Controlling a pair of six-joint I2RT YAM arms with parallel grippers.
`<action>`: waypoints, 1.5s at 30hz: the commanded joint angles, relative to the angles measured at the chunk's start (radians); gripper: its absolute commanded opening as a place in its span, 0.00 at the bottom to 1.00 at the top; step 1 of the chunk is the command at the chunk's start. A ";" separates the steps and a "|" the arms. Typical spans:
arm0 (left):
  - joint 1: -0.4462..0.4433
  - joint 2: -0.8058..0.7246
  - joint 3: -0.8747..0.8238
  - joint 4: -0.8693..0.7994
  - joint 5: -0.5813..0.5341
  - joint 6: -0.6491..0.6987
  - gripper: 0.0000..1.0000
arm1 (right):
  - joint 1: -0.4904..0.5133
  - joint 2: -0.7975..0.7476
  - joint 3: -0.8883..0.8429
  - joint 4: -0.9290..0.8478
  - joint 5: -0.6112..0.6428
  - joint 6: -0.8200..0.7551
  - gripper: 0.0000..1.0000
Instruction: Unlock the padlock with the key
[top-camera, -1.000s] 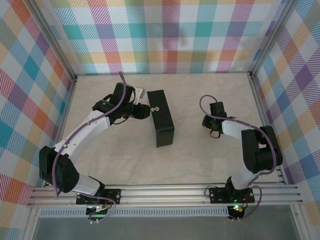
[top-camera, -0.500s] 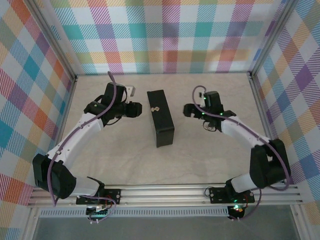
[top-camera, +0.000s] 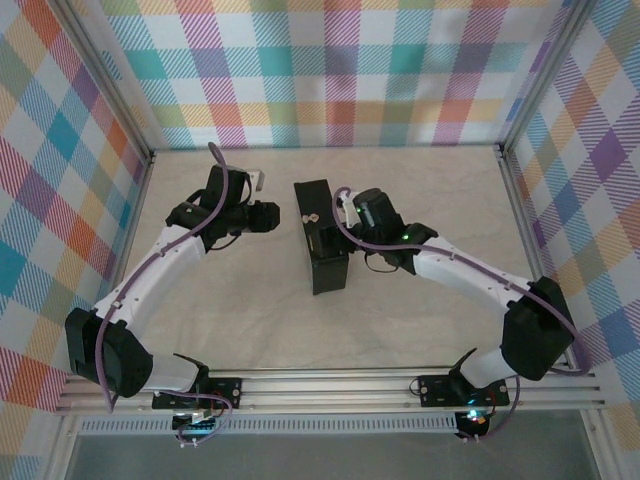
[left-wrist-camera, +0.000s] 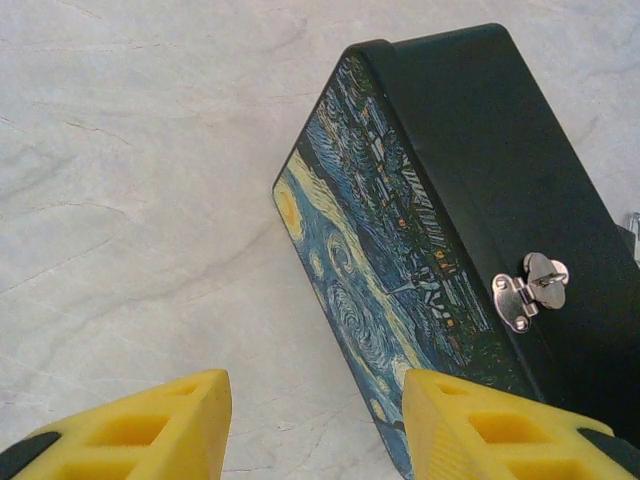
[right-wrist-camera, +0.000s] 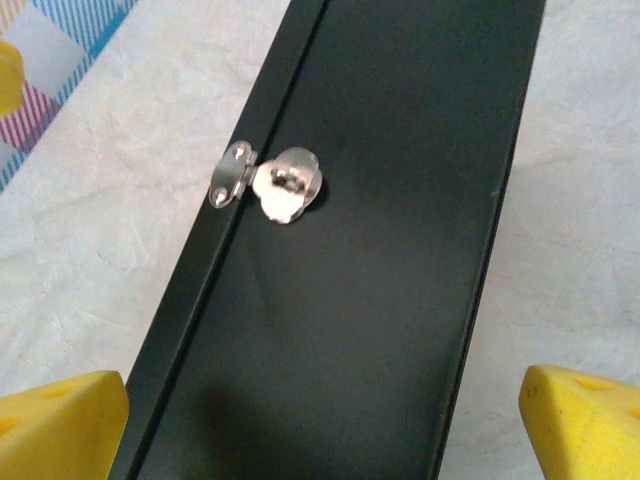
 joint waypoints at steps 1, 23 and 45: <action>0.010 -0.001 0.002 -0.019 0.020 -0.002 0.48 | 0.025 0.018 0.041 -0.026 0.026 0.007 1.00; 0.010 -0.013 -0.024 -0.050 0.020 0.025 0.46 | 0.082 0.150 0.148 -0.197 0.090 0.038 1.00; -0.177 0.258 0.084 0.015 0.036 -0.030 0.43 | -0.370 -0.068 -0.409 0.536 -0.566 0.339 1.00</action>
